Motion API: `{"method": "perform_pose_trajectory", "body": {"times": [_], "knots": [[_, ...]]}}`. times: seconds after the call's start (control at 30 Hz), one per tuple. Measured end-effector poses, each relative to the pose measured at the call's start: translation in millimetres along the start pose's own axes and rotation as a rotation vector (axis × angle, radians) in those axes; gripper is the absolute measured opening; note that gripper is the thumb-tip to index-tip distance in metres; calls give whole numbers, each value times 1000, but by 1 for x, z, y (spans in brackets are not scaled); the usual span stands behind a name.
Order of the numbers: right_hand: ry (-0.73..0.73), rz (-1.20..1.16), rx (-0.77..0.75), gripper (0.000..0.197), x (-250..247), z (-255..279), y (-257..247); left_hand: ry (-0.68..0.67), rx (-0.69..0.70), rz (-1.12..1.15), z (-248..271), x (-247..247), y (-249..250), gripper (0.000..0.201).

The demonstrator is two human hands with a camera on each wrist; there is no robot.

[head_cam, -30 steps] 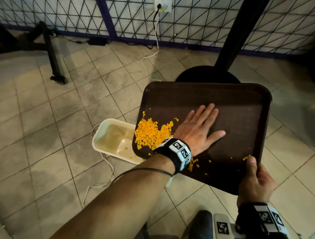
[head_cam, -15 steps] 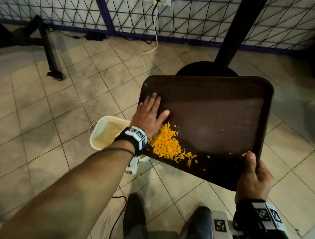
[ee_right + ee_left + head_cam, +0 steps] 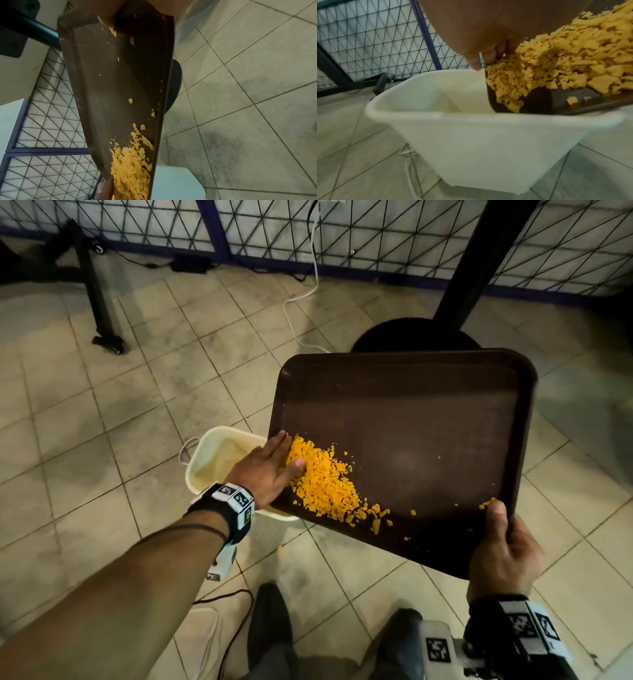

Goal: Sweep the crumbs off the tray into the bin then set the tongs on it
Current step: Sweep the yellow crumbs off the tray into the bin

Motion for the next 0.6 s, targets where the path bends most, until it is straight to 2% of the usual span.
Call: {"method": "perform_pose_trajectory", "body": {"times": [0.13,0.27,0.43,0.6], "knots": [[-6,27,-18,21,2,2,-6,144,-19,69,1,-10,5,73],[-29,54,-28,25,6,4,-16,236,82,97,-18,-24,35,70],[-50,58,-15,28,9,5,-16,174,188,55,-16,-7,48,73],[-42,75,-20,30,9,0,-6,47,6,8,-1,8,7,79]]}}
Point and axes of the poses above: each hand's wrist, its own z-axis away from the middle knuckle, its own x-axis out of the palm, y = z × x, the point moved 1 cm from there along -z, towards the middle knuckle, and after that the axes turned 8 degrees about y, right-handed, at the moved point
